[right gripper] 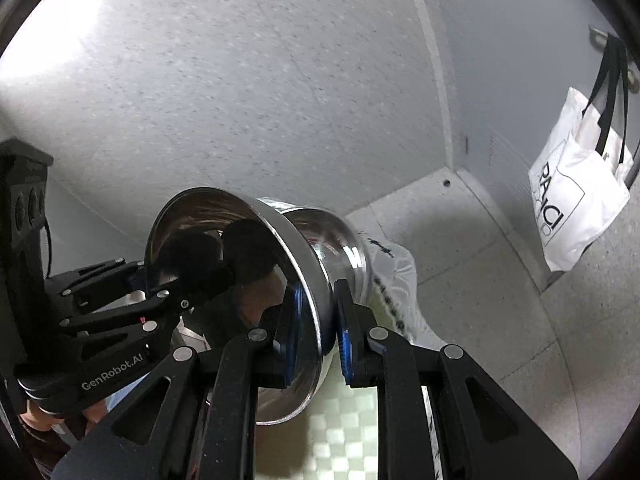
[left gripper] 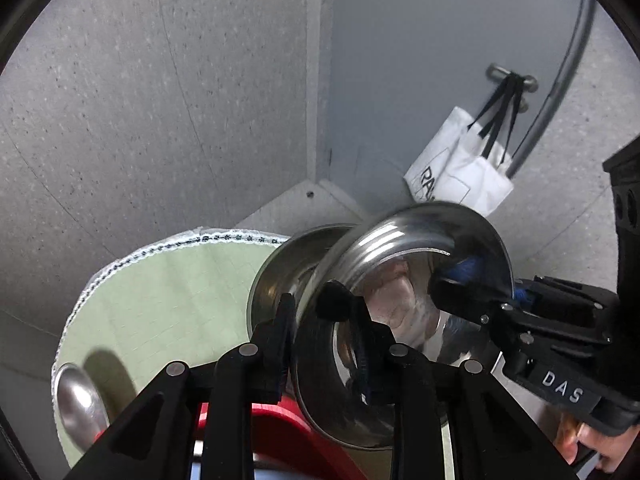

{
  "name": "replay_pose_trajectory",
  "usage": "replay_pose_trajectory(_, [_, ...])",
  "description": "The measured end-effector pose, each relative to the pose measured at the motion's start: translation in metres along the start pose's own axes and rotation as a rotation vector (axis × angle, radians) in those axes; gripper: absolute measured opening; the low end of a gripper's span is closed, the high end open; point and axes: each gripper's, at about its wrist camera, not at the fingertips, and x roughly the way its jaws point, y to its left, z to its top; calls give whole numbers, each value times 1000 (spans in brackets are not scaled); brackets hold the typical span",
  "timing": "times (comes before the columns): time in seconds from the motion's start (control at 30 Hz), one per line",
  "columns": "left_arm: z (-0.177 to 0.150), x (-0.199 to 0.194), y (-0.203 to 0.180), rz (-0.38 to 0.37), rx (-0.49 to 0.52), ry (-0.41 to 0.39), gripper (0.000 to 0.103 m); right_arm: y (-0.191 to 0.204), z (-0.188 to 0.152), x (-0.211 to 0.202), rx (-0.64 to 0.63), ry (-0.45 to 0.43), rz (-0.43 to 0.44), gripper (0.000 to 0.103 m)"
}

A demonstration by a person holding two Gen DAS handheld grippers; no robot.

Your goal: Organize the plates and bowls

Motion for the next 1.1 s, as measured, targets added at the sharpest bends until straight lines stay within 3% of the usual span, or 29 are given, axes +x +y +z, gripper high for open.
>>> replay_pose_trajectory(0.13, [23, 35, 8, 19, -1, 38, 23, -3, 8, 23, -7, 21, -53, 16])
replay_pose_trajectory(0.3, [28, 59, 9, 36, -20, 74, 24, 0, 12, 40, -43, 36, -114, 16])
replay_pose_trajectory(0.63, [31, 80, 8, 6, -51, 94, 41, 10, 16, 58, -95, 53, -184, 19])
replay_pose_trajectory(0.77, [27, 58, 23, -30, -101, 63, 53, 10, 16, 53, -90, 50, -187, 19])
replay_pose_trajectory(0.8, [25, 50, 27, -22, -103, 47, 61, 10, 16, 51, -85, 49, -186, 19])
replay_pose_trajectory(0.9, [15, 19, 42, -36, -121, -5, 66, 14, 20, 38, -83, 29, -186, 30])
replay_pose_trajectory(0.93, [11, 9, 48, -34, -129, -22, 67, 17, 23, 30, -89, 16, -195, 39])
replay_pose_trajectory(1.1, [-14, -49, 92, 46, -230, -160, 84, 65, 40, 7, -189, -28, -160, 54])
